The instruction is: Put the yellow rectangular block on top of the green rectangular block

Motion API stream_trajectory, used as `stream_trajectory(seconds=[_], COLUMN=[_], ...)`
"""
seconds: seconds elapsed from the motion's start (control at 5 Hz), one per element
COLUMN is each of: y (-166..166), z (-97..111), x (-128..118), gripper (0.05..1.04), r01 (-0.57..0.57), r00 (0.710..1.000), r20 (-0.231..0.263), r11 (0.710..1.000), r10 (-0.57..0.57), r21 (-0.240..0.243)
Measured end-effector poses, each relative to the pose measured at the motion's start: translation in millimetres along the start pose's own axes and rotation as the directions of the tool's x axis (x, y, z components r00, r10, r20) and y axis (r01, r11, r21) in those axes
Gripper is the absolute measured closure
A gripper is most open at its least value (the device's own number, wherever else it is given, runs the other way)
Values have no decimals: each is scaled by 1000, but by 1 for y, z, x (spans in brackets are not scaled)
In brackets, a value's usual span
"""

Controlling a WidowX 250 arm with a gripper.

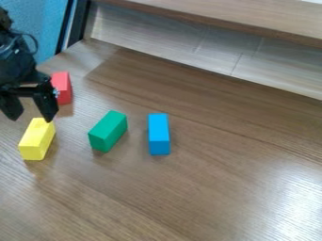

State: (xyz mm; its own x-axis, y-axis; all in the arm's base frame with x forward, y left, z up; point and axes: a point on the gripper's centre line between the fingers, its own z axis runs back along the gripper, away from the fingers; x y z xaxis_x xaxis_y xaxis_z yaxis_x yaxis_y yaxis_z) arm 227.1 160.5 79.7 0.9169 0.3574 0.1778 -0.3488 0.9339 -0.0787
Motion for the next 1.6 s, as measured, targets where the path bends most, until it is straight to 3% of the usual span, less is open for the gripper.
stream_trajectory(seconds=[0.2, 0.8, 1.6], y=[8, 8, 21], z=[-6, -20, -36], x=[-3, -5, -7], gripper=[84, 84, 83], r01=[-19, -137, -183], r00=[1000, 991, 983], r20=[-9, 6, -6], r11=[999, 990, 979], r10=[19, 137, 184], r21=[41, 35, 89])
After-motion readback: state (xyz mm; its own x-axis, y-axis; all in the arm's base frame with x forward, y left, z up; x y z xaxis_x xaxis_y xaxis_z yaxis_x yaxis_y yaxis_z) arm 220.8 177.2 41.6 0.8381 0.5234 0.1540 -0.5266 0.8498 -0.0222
